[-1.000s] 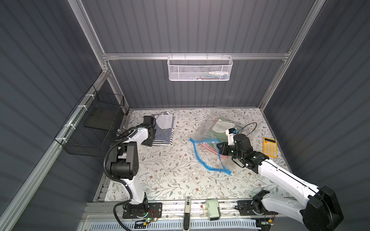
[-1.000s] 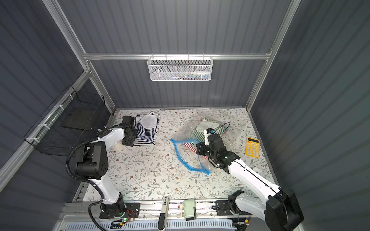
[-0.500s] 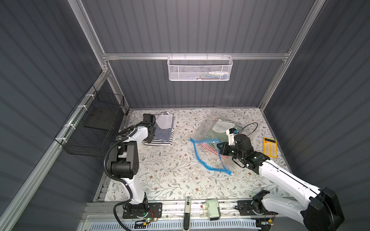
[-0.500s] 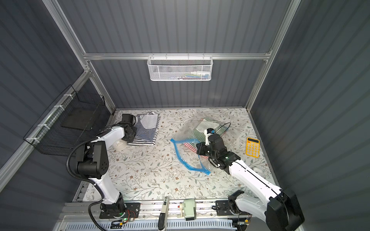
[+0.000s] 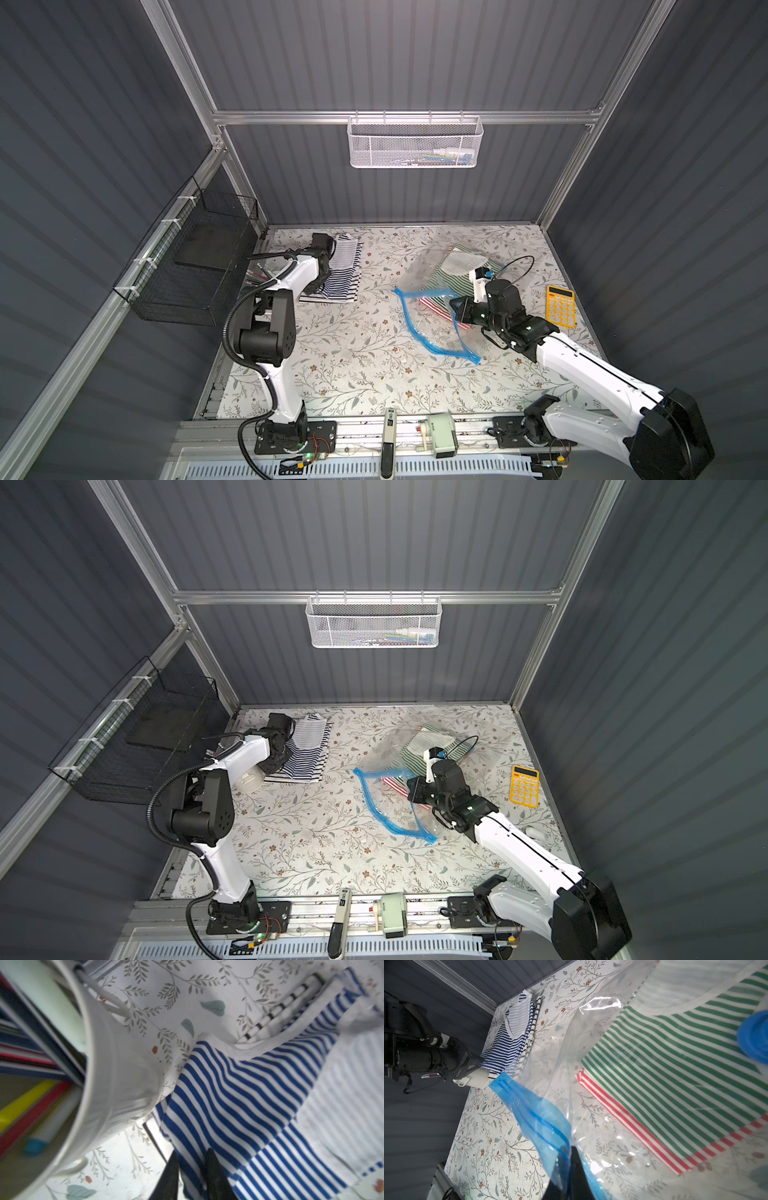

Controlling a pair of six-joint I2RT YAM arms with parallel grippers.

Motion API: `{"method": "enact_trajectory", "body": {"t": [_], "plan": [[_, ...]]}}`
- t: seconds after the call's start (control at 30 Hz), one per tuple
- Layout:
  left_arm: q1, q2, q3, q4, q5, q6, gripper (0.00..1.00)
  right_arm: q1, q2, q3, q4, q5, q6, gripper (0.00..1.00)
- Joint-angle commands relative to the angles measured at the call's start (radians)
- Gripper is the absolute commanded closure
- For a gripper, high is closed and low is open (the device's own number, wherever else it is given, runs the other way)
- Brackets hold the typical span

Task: Take the tank top out of the vacuum bag
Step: Adjust the tank top.

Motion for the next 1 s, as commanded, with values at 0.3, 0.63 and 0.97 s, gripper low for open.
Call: {"method": "enact_trajectory", "body": {"t": [0.3, 0.63, 0.97], "plan": [[-0.156, -0.088, -0.010, -0.042, 0.065, 0.401, 0.39, -0.004, 0.004, -0.022, 0.032, -0.014, 0.009, 1.00], [-0.236, 0.070, 0.054, -0.057, 0.030, 0.508, 0.44, -0.003, -0.016, -0.024, 0.010, 0.000, 0.003, 1.00], [-0.242, 0.140, 0.093, -0.037, 0.021, 0.539, 0.50, -0.002, -0.009, -0.021, 0.007, 0.001, 0.004, 1.00]]}}
